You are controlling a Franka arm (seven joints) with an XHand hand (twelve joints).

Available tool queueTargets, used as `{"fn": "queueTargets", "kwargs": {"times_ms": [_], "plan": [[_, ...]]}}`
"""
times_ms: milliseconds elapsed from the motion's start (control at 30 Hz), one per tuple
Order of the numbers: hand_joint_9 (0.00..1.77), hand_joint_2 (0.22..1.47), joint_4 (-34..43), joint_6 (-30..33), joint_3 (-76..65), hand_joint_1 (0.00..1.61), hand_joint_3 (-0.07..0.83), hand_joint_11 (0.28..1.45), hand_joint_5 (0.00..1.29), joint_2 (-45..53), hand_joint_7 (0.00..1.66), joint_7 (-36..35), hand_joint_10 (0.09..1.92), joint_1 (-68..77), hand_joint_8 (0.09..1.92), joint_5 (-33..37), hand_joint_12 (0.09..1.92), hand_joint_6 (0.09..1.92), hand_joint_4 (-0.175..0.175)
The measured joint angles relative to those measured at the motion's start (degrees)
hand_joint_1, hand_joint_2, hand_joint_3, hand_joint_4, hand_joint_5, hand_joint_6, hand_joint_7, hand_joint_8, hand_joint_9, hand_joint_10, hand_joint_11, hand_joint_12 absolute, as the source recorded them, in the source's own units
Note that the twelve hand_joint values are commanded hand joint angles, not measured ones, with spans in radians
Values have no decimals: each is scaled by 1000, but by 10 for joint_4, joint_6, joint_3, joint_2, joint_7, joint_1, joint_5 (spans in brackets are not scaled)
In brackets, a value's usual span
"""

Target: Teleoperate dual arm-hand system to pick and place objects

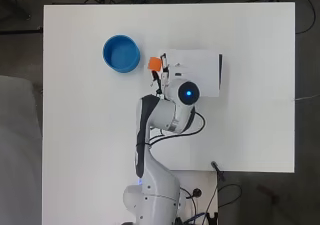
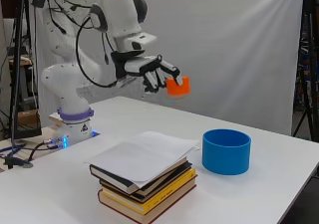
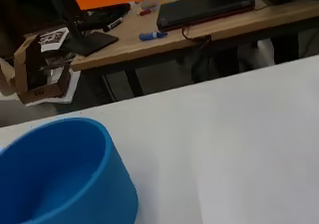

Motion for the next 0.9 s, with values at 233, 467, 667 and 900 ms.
{"fn": "queueTargets", "kwargs": {"times_ms": [233,467,667,900], "plan": [[1555,1159,100,-15,123,977,-1,1154,887,49,1267,38,1916,21,1917,-14,1762,1123,175],[1581,1148,131,-16,184,988,-1,1213,911,101,1309,7,1920,35,1920,2,1765,1095,175],[1605,1143,123,11,207,998,-1,1231,924,180,1348,34,1920,44,1920,-20,1759,1088,175],[1622,1141,185,4,188,1004,1,1237,924,283,1383,93,1920,49,1920,-64,1734,1127,175]]}}
